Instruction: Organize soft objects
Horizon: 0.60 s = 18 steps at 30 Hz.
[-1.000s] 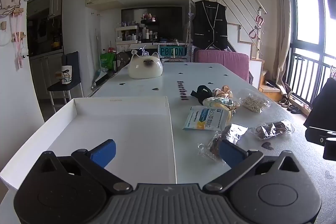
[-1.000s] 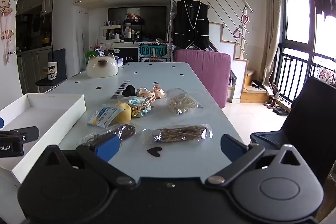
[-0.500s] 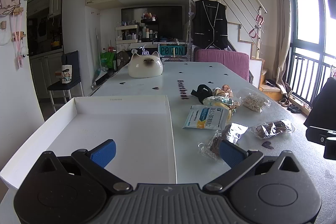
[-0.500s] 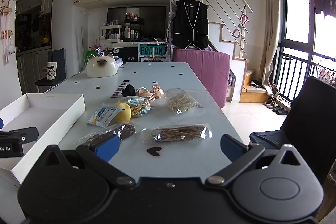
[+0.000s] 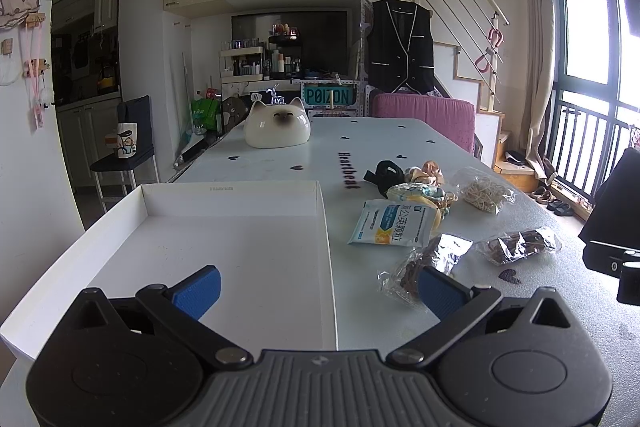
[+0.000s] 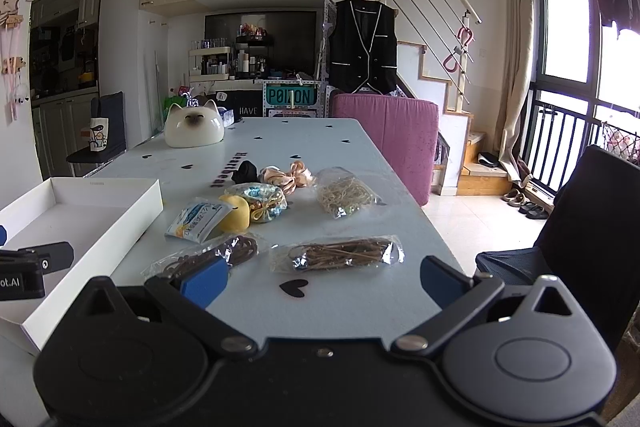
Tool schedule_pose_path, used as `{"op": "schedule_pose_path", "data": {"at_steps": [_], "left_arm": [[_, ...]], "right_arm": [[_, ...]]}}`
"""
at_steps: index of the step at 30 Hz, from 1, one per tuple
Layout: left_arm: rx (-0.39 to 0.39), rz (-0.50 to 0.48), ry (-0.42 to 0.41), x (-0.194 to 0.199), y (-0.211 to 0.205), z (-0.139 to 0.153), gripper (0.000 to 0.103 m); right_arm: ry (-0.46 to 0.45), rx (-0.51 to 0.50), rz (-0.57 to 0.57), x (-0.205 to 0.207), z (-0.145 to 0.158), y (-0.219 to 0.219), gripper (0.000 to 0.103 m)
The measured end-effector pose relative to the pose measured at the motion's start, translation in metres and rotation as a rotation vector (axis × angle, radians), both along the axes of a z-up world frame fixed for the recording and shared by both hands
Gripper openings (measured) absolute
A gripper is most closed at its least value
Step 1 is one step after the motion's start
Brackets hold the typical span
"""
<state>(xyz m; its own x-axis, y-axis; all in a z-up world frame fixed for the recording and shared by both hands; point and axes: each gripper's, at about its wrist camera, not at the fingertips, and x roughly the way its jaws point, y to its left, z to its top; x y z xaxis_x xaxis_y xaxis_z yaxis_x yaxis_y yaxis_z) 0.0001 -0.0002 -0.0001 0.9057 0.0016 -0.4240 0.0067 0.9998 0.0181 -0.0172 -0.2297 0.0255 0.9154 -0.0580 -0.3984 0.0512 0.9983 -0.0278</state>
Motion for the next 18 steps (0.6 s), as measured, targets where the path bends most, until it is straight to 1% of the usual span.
{"op": "schedule_pose_path", "data": {"at_steps": [18], "left_arm": [[0.0,0.001,0.002,-0.0003,-0.0004,0.0,0.103]], "right_arm": [[0.001,0.0,0.0,-0.0001,-0.0013,-0.0005,0.103]]}}
